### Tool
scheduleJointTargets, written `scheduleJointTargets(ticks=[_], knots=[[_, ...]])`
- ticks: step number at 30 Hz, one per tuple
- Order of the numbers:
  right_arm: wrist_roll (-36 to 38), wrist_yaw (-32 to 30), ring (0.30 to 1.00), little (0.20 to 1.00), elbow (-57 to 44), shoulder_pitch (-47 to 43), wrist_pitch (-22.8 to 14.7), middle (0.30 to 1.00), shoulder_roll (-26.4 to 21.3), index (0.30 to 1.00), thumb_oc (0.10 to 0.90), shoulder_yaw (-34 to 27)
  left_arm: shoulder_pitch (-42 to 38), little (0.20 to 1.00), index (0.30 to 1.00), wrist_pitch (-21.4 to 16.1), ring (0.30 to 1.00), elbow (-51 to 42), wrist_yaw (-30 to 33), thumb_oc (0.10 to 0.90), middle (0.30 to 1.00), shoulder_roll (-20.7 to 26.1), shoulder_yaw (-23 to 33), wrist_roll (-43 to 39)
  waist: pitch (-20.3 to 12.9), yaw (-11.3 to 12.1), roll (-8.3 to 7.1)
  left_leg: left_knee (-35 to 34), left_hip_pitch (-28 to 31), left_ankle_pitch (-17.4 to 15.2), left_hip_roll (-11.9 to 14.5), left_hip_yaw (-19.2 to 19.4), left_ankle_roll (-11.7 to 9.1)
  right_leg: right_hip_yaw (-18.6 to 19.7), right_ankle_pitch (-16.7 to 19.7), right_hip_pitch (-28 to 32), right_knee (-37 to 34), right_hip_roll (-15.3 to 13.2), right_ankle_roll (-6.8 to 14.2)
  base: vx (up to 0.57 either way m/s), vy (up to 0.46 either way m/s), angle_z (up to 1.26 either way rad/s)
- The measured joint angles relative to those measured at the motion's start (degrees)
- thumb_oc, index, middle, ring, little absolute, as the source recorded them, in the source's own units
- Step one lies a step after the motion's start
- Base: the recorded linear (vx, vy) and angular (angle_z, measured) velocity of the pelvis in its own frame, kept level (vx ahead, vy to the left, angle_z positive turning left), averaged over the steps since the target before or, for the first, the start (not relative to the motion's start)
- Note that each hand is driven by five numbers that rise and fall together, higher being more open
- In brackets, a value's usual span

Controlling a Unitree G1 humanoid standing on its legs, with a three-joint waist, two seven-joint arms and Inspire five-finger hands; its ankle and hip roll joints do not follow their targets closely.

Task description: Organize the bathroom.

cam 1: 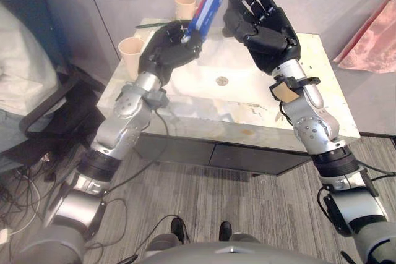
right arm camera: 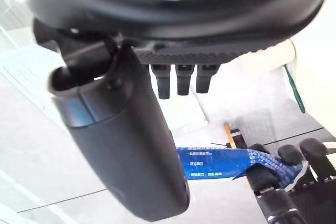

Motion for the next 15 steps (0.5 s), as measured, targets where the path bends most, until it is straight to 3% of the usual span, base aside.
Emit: scheduleJointTargets(ticks=[15], knots=[[0.5, 0.3, 0.900, 0.900, 0.7, -2.7, -0.3, 0.900, 0.3, 0.900, 0.800, 1.9, 0.0, 0.314, 0.314, 1.1, 0.314, 0.0, -1.8, 0.409, 0.314, -1.6, -0.4, 0.0, 0.0, 0.6, 0.00, 0.0, 0.0, 0.0, 0.0, -0.4, 0.0, -0.6, 0.0, 0.3, 0.0, -0.1, 0.0, 0.00, 0.001, 0.00]])
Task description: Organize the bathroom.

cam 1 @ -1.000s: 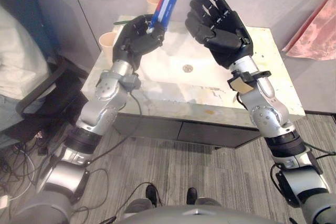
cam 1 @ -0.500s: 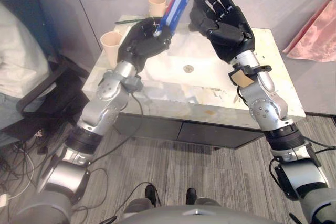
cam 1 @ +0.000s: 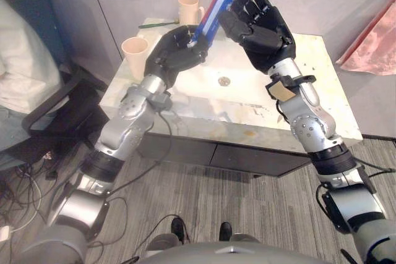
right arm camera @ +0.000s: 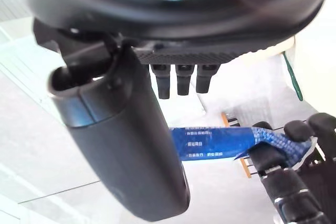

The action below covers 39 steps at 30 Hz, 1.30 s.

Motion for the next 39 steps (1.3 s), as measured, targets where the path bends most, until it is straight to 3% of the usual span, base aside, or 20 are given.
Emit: scheduleJointTargets(ticks=[20, 23, 24, 25, 27, 28, 37, 39], knots=[[0.0, -0.1, 0.900, 0.900, 0.0, -1.3, -0.9, 0.900, 0.0, 0.900, 0.800, 0.0, 0.0, 0.326, 0.326, 1.1, 0.326, 0.0, -0.7, 0.417, 0.326, -0.6, -0.6, 0.4, 0.0, 0.6, -0.08, 0.0, 0.0, 0.0, -0.1, 0.0, 0.0, -0.1, 0.0, 0.0, 0.0, -0.1, 0.0, 0.00, 0.001, 0.00], [0.0, -0.1, 0.841, 0.841, 0.0, -1.3, -0.9, 0.841, 0.0, 0.841, 0.761, -0.1, 0.0, 0.326, 0.326, 1.1, 0.326, 0.0, -0.7, 0.417, 0.326, -0.6, -0.6, 0.4, 0.0, 0.6, -0.08, 0.0, 0.0, 0.0, -0.1, 0.0, 0.0, -0.1, 0.0, 0.0, 0.0, -0.1, 0.0, 0.00, 0.000, 0.00], [0.0, -0.1, 0.766, 0.766, 0.0, -1.3, -0.9, 0.766, 0.0, 0.766, 0.711, -0.1, 0.0, 0.328, 0.328, 1.1, 0.328, 0.0, -0.7, 0.419, 0.328, -0.6, -0.6, 0.4, 0.0, 0.6, -0.08, 0.0, 0.0, 0.0, -0.1, 0.1, 0.0, -0.1, 0.0, 0.0, 0.0, -0.1, 0.0, 0.00, 0.000, 0.00], [0.0, -0.1, 0.573, 0.573, 0.0, -1.3, -0.9, 0.573, 0.0, 0.573, 0.582, -0.1, 0.0, 0.331, 0.331, 1.1, 0.331, 0.0, -0.6, 0.420, 0.331, -0.6, -0.6, 0.4, 0.0, 0.6, -0.08, 0.0, 0.0, 0.0, -0.1, 0.1, 0.0, 0.0, 0.0, 0.0, 0.0, -0.1, 0.0, 0.00, 0.000, 0.00], [0.0, -0.1, 0.472, 0.472, 0.0, -1.3, -0.9, 0.472, 0.0, 0.472, 0.515, -0.2, 0.0, 0.331, 0.331, 1.1, 0.331, 0.0, -0.6, 0.420, 0.331, -0.6, -0.6, 0.4, 0.0, 0.5, -0.09, 0.0, 0.0, 0.0, -0.1, 0.1, 0.1, 0.0, 0.0, 0.0, 0.0, -0.1, 0.0, 0.00, 0.000, 0.00], [0.0, 0.1, 0.312, 0.312, 0.0, -1.3, -0.9, 0.312, 0.0, 0.312, 0.408, -0.2, 0.0, 0.328, 0.328, 1.1, 0.328, 0.0, -0.6, 0.419, 0.328, -0.6, -0.6, 0.4, 0.0, 0.5, -0.10, 0.0, 0.0, 0.0, -0.1, 0.1, 0.1, 0.0, 0.0, 0.0, 0.0, -0.1, 0.0, 0.00, 0.000, 0.00], [-0.1, 0.8, 0.300, 0.300, -0.4, -1.3, -0.9, 0.300, 0.0, 0.300, 0.400, -0.2, 0.1, 0.335, 0.335, 1.1, 0.335, 0.0, -1.6, 0.424, 0.335, -0.7, -3.0, 0.9, 0.0, 0.5, -0.26, 0.0, 0.0, 0.0, -0.1, 0.2, 0.1, 0.2, 0.0, -0.1, 0.0, -0.2, 0.0, 0.00, -0.001, 0.00], [-0.1, 0.5, 0.300, 0.300, -0.4, -1.3, -0.9, 0.300, 0.0, 0.300, 0.400, -0.2, 0.1, 0.368, 0.368, 1.1, 0.368, 0.1, -1.3, 0.445, 0.368, -0.6, -3.0, 1.0, 0.0, 0.4, -0.40, 0.0, 0.0, -0.1, -0.1, 0.4, 0.1, 0.3, 0.0, -0.2, 0.0, -0.2, 0.1, -0.01, -0.002, -0.04]])
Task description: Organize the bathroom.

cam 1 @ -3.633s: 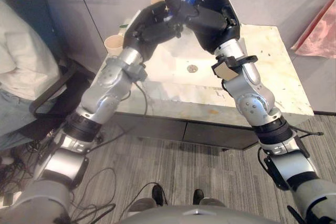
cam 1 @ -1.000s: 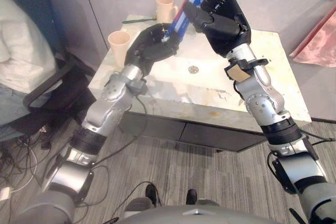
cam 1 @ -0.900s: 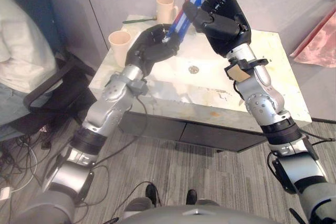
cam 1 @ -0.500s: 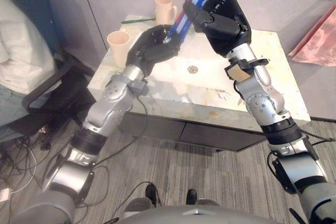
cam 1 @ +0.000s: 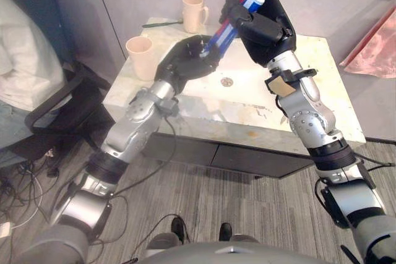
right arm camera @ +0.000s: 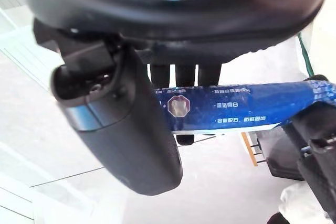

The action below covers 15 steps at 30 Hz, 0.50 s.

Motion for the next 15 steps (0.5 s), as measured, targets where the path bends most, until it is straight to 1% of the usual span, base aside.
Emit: scheduleJointTargets(ticks=[1, 2, 3, 4, 5, 8, 9, 10, 11, 12, 13, 14, 15], knots=[[0.0, 0.0, 0.300, 0.300, 0.0, 0.0, 0.0, 0.300, 0.0, 0.300, 0.400, 0.0, 0.0, 0.387, 0.387, 0.0, 0.387, 0.0, 0.0, 0.458, 0.387, 0.0, 0.0, 0.1, 0.0, -0.1, -0.05, 0.0, 0.0, 0.0, 0.0, 0.0, 0.0, 0.0, 0.0, 0.0, 0.0, 0.0, 0.0, 0.00, 0.000, 0.00], [0.0, 0.0, 0.300, 0.300, 0.0, 0.0, 0.0, 0.300, 0.0, 0.300, 0.400, 0.0, 0.0, 0.420, 0.420, 0.0, 0.420, 0.0, 0.1, 0.480, 0.420, 0.0, 0.0, 0.1, 0.0, -0.1, -0.08, 0.0, 0.0, 0.0, 0.0, 0.0, 0.0, 0.0, 0.0, 0.0, 0.0, 0.0, 0.0, 0.00, 0.000, 0.00], [0.0, 0.0, 0.300, 0.300, 0.0, 0.0, 0.0, 0.300, 0.0, 0.300, 0.400, 0.0, 0.0, 0.519, 0.519, 0.0, 0.519, 0.0, 0.4, 0.546, 0.519, 0.0, 0.0, 0.1, -0.1, -0.2, -0.10, 0.0, 0.0, 0.0, 0.0, 0.0, 0.0, 0.0, 0.0, 0.0, 0.0, 0.0, 0.0, 0.00, 0.000, 0.00], [0.0, 0.0, 0.300, 0.300, 0.0, 0.0, 0.0, 0.300, 0.0, 0.300, 0.400, 0.0, 0.0, 0.498, 0.498, 0.0, 0.498, 0.0, 0.5, 0.532, 0.498, 0.0, 0.0, 0.1, -0.1, -0.3, -0.10, 0.0, 0.0, 0.0, 0.0, 0.0, 0.0, 0.1, 0.0, 0.0, 0.0, 0.0, 0.0, 0.00, 0.000, 0.00], [-0.1, 0.0, 0.300, 0.300, 0.0, 0.0, 0.0, 0.300, 0.0, 0.300, 0.400, 0.0, 0.0, 0.300, 0.300, 0.0, 0.300, 0.0, 0.7, 0.400, 0.300, 0.0, 0.0, 0.1, -0.1, -0.3, -0.10, 0.0, 0.0, 0.0, 0.0, 0.0, 0.0, 0.0, 0.0, 0.0, 0.0, 0.0, 0.0, 0.00, 0.000, 0.00], [-0.4, 0.2, 0.300, 0.300, 0.0, 0.0, 0.0, 0.300, 0.0, 0.300, 0.400, 0.0, 0.0, 0.300, 0.300, 0.0, 0.300, 0.0, 1.1, 0.400, 0.300, 0.0, 0.0, 0.1, -0.1, -0.3, -0.11, 0.0, 0.0, 0.0, 0.0, 0.0, 0.1, 0.0, 0.0, 0.0, 0.0, 0.0, 0.0, 0.00, 0.000, 0.00], [-0.4, 0.2, 0.300, 0.300, 0.0, 0.0, 0.0, 0.300, 0.0, 0.300, 0.400, 0.0, 0.0, 0.359, 0.359, 0.0, 0.359, 0.0, 1.2, 0.439, 0.359, 0.0, 0.0, 0.1, -0.1, -0.2, -0.11, 0.0, 0.0, 0.0, 0.0, 0.0, 0.1, 0.0, 0.0, 0.0, 0.0, 0.0, 0.0, 0.00, 0.000, 0.00], [-0.5, 0.2, 0.375, 0.375, 0.0, 0.0, 0.0, 0.375, 0.0, 0.375, 0.450, 0.0, 0.0, 0.399, 0.399, 0.0, 0.399, 0.0, 1.2, 0.466, 0.399, 0.0, 0.0, 0.1, -0.1, -0.2, -0.11, 0.0, 0.0, 0.0, 0.0, 0.0, 0.1, 0.0, 0.0, 0.0, 0.0, 0.0, 0.0, 0.00, 0.000, 0.00], [-0.5, 0.2, 0.900, 0.900, 0.0, 0.0, 0.0, 0.900, 0.0, 0.900, 0.800, 0.0, 0.0, 0.396, 0.396, 0.0, 0.396, 0.0, 1.3, 0.464, 0.396, 0.0, 0.0, 0.1, -0.1, -0.1, -0.11, 0.0, 0.0, 0.0, 0.0, 0.0, 0.1, 0.0, 0.0, 0.0, 0.0, 0.0, 0.0, 0.00, 0.000, 0.00], [-0.5, 0.2, 0.900, 0.900, 0.0, 0.0, 0.0, 0.900, 0.0, 0.900, 0.800, 0.0, 0.0, 0.396, 0.396, 0.0, 0.396, 0.0, 1.5, 0.464, 0.396, 0.0, 0.0, 0.1, -0.1, 0.0, -0.11, 0.0, 0.0, 0.0, 0.0, -0.1, 0.1, -0.1, 0.0, 0.0, 0.0, 0.0, 0.0, 0.00, 0.000, 0.00], [-0.5, 0.2, 0.900, 0.900, 0.0, 0.0, 0.0, 0.900, 0.0, 0.900, 0.800, 0.0, 0.0, 0.328, 0.328, 0.0, 0.328, 0.0, 1.8, 0.419, 0.328, 0.0, 0.0, 0.1, -0.1, 0.0, -0.11, 0.0, 0.0, 0.0, 0.0, -0.1, 0.1, -0.1, 0.0, 0.0, 0.0, 0.0, 0.0, 0.00, 0.000, 0.00], [-0.5, 0.2, 0.900, 0.900, 0.0, 0.0, 0.1, 0.900, 0.0, 0.900, 0.800, 0.0, 0.0, 0.300, 0.300, 0.0, 0.300, 0.0, 2.3, 0.400, 0.300, 0.0, 0.0, 0.1, -0.1, 0.0, -0.11, 0.0, 0.0, 0.0, 0.0, -0.1, 0.1, -0.1, 0.0, 0.0, 0.0, 0.0, 0.0, 0.00, 0.000, 0.00], [-0.6, 0.3, 0.900, 0.900, 0.0, 0.0, 0.2, 0.900, 0.0, 0.900, 0.800, 0.0, 0.0, 0.300, 0.300, 0.0, 0.300, 0.1, 2.7, 0.400, 0.300, 0.0, 0.0, 0.1, -0.1, 0.1, -0.11, 0.0, 0.0, 0.0, 0.0, -0.2, 0.1, -0.1, 0.0, 0.1, 0.0, 0.0, 0.0, 0.00, 0.000, 0.00]])
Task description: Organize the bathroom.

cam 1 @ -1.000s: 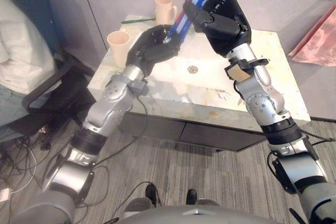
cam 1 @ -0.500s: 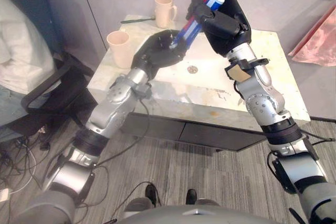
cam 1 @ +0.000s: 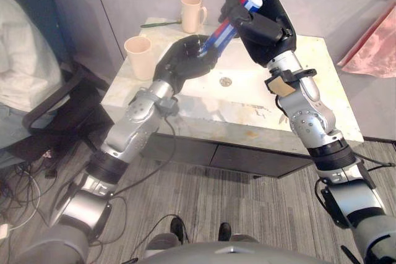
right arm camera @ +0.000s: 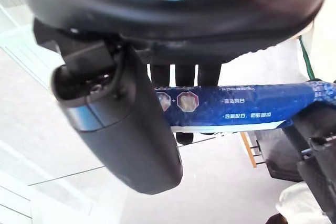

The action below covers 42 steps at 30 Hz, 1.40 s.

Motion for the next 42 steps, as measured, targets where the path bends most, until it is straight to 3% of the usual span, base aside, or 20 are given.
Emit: scheduleJointTargets(ticks=[6, 42], knots=[[-0.1, 0.9, 0.900, 0.900, 0.0, 0.1, 1.5, 0.900, 0.0, 0.900, 0.800, 0.1, 0.0, 0.300, 0.300, 0.0, 0.300, 0.1, 1.7, 0.400, 0.300, 0.0, 1.0, 0.0, 0.0, 0.0, -0.03, 0.0, 0.0, 0.0, 0.0, 0.1, 0.0, 0.1, 0.0, 0.0, 0.0, 0.0, 0.0, 0.00, 0.000, 0.00], [-1.6, 2.0, 0.900, 0.900, -2.0, 3.6, 1.5, 0.900, 0.0, 0.900, 0.800, -0.8, 1.9, 0.300, 0.300, -0.4, 0.300, 3.9, 4.7, 0.400, 0.300, 0.0, 3.3, 1.2, 0.0, -2.9, -0.25, 0.0, 0.0, -0.2, 0.1, 1.5, 0.1, 1.1, 0.1, -0.6, 0.0, 0.0, 0.1, 0.00, -0.001, -0.01]])
